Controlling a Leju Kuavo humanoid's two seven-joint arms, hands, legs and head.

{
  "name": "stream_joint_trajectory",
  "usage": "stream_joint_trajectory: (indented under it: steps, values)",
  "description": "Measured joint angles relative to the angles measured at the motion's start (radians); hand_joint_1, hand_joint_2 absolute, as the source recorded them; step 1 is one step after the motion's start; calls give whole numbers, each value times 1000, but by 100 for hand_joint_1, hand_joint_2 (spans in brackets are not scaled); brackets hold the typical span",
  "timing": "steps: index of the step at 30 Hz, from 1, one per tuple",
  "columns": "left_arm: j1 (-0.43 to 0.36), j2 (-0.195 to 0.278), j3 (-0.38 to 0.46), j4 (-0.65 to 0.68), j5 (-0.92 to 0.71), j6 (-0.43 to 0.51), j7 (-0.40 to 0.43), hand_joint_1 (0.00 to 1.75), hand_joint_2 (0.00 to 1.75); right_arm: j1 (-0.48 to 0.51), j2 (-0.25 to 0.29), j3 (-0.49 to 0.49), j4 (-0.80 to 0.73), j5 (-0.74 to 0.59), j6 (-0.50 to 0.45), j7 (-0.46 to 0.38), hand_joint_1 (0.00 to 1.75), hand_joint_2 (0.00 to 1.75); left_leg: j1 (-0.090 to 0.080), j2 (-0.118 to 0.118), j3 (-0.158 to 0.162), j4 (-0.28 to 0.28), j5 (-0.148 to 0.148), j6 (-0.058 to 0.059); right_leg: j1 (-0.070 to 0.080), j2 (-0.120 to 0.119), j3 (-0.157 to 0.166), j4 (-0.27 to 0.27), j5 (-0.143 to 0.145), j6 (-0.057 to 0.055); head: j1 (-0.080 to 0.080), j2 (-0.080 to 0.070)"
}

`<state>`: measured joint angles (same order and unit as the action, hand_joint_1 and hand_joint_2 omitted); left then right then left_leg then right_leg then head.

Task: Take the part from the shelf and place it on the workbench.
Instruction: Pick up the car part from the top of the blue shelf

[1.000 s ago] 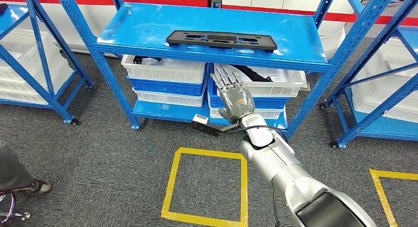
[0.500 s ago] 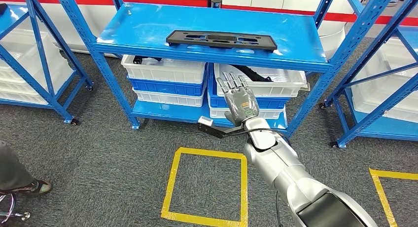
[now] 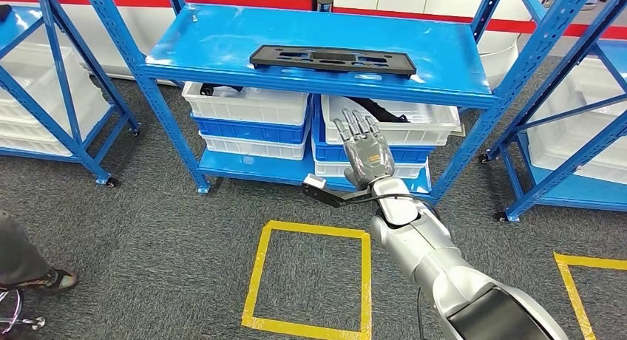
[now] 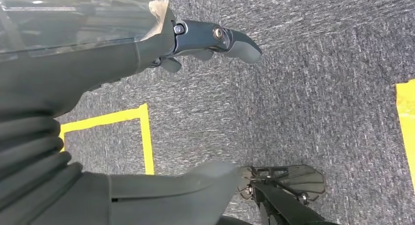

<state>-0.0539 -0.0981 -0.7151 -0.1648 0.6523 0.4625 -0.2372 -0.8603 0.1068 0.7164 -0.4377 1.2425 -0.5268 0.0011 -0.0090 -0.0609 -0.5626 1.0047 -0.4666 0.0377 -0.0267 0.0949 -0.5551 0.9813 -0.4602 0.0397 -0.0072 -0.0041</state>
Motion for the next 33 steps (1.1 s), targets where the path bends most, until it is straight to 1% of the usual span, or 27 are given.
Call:
stream_joint_trajectory:
  steps: [2,3,5,6,7,8,10,11,12,13,15,16,17,19,20,21,22,23,24,25,26,27,28,29,30,32,33]
  values:
    - [0,1,1,0,0,1,-4,0,0,0,0,-1,2,0,0,-1,0,175,-1,1,-1,2,-1,2,-4,1,0,-3,1,2,0,0]
    - [-1,2,2,0,0,1,-6,0,0,-1,0,-3,3,0,1,-2,0,175,-1,2,-2,0,-2,6,-3,3,0,1,4,7,0,0]
    - [-1,3,3,0,1,-1,-8,0,0,-3,-2,-6,3,-1,1,-6,0,175,2,7,4,-7,-8,18,1,-1,-4,15,7,15,1,0]
    - [-1,4,3,0,2,-2,-8,0,0,-5,-2,-8,4,-2,1,-8,0,175,5,11,10,-11,-11,25,4,-15,-14,38,2,16,3,0]
    - [0,4,3,0,4,-4,-8,0,0,-7,-1,-10,4,-3,1,-10,0,175,7,17,18,-13,-15,31,6,-33,-36,74,-11,14,6,0]
    - [0,5,4,0,4,-4,-8,0,0,-8,0,-11,4,-3,1,-12,0,175,8,23,24,-14,-18,34,7,-53,-70,130,-29,10,10,0]
    - [2,6,4,0,5,-6,-7,0,0,-6,2,-12,4,0,0,-13,0,175,8,35,32,-13,-26,34,8,-75,-155,263,-64,5,16,0]
    - [3,6,4,0,6,-6,-6,0,0,-3,1,-12,5,1,0,-13,0,175,9,39,38,-13,-31,31,8,-78,-188,303,-69,6,17,0]
    - [5,6,4,0,6,-7,-5,0,0,0,1,-12,6,1,0,-13,0,175,10,42,46,-12,-38,26,6,-80,-204,308,-59,12,18,0]
    - [5,5,4,0,6,-7,-4,0,0,2,0,-13,6,2,0,-13,0,175,13,45,57,-12,-47,21,4,-83,-200,272,-34,20,18,0]
    - [7,5,4,1,6,-7,-3,0,0,4,-3,-15,8,2,0,-14,0,175,17,50,82,-11,-70,7,1,-95,-155,133,40,38,22,0]
    - [7,5,4,1,6,-7,-3,0,0,5,-4,-15,9,2,0,-14,0,175,18,52,91,-12,-81,0,3,-101,-134,76,60,35,23,0]
    - [6,5,4,2,7,-6,-2,0,0,6,-4,-15,11,2,0,-15,0,175,17,55,97,-14,-91,-8,7,-104,-120,44,70,25,24,0]
    - [4,5,4,3,7,-4,-2,0,0,7,-4,-15,12,2,0,-16,0,175,18,59,109,-15,-100,-22,13,-102,-108,35,55,-9,21,0]
    - [4,5,4,3,7,-4,-1,0,0,7,-4,-16,12,3,0,-16,0,175,20,60,107,-3,-97,-27,12,-98,-98,34,51,-22,18,0]
    - [3,5,4,3,7,-3,0,0,0,6,-4,-16,12,2,-1,-16,0,175,22,61,96,30,-86,-32,10,-95,-86,32,41,-33,16,0]
    - [3,5,3,3,7,-2,0,0,0,4,-4,-17,12,2,-1,-16,0,175,24,61,69,80,-74,-36,8,-93,-71,30,32,-43,12,0]
    - [2,6,3,3,7,-2,0,0,0,4,-3,-17,12,2,-1,-16,0,175,26,61,26,145,-69,-41,7,-91,-55,27,21,-50,8,0]
    - [2,6,3,3,7,-2,0,0,0,4,-3,-17,12,2,-1,-15,0,175,27,61,-21,209,-79,-46,8,-89,-40,25,9,-54,4,0]
    - [2,5,3,3,7,-2,0,0,0,6,-2,-17,12,2,-1,-15,0,175,27,61,-68,255,-108,-50,8,-86,-24,23,-3,-57,0,0]
    - [3,5,3,3,8,-2,0,0,0,7,-1,-17,12,3,-1,-15,0,175,28,61,-108,280,-145,-53,9,-83,-8,23,-15,-57,-2,0]
    - [5,5,3,3,8,-2,1,0,0,9,-1,-17,12,3,-1,-15,0,175,27,61,-136,279,-177,-52,10,-80,10,22,-29,-57,-4,0]
    - [6,5,3,4,10,-2,1,0,0,9,-1,-17,12,3,-1,-15,0,175,27,61,-154,257,-191,-50,12,-77,29,22,-42,-56,-6,0]
    - [7,5,4,4,12,-2,2,0,0,9,0,-17,12,4,-1,-15,0,175,25,61,-163,218,-176,-43,14,-75,48,22,-56,-55,-9,0]
    - [9,7,4,5,15,-2,2,0,0,10,0,-17,13,5,-1,-15,0,175,20,58,-166,156,-106,-30,15,-72,65,22,-72,-54,-12,0]
    - [13,10,5,9,17,-1,2,0,0,12,3,-17,15,5,0,-15,0,175,7,45,-162,61,54,-3,22,-67,96,22,-102,-46,-13,0]
    - [14,11,5,10,17,-1,2,0,0,13,4,-17,16,6,0,-16,0,175,1,40,-158,35,112,6,23,-63,103,20,-114,-39,-13,0]
